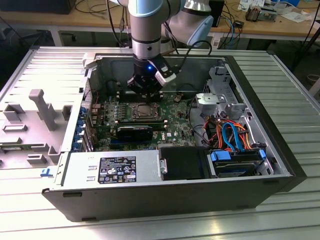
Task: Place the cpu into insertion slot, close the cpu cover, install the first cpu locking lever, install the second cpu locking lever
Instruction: 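Install the second cpu locking lever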
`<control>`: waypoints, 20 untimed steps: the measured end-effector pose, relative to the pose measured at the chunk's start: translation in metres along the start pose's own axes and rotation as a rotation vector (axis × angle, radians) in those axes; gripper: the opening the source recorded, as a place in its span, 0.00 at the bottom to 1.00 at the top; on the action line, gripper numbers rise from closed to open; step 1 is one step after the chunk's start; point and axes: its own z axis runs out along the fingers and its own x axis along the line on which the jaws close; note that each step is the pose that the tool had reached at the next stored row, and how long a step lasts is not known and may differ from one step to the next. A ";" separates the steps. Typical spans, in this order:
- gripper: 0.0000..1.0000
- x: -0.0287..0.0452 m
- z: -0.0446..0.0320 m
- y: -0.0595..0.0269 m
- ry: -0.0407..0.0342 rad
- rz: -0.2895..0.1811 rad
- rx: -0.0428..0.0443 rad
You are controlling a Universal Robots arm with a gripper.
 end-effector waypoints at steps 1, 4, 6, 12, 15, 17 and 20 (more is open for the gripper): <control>0.11 -0.0002 -0.0003 0.0000 0.0000 0.000 -0.0003; 0.11 -0.0004 -0.0058 -0.0001 -0.0008 0.000 -0.0053; 0.11 -0.0006 -0.0087 -0.0002 -0.0015 0.000 -0.0077; 0.11 0.0005 -0.0090 -0.0068 -0.0022 0.000 -0.0127; 0.11 0.0008 -0.0086 -0.0076 -0.0021 0.000 -0.0126; 0.11 0.0008 -0.0078 -0.0076 -0.0022 0.000 -0.0126; 0.11 0.0009 -0.0054 -0.0076 -0.0022 0.000 -0.0126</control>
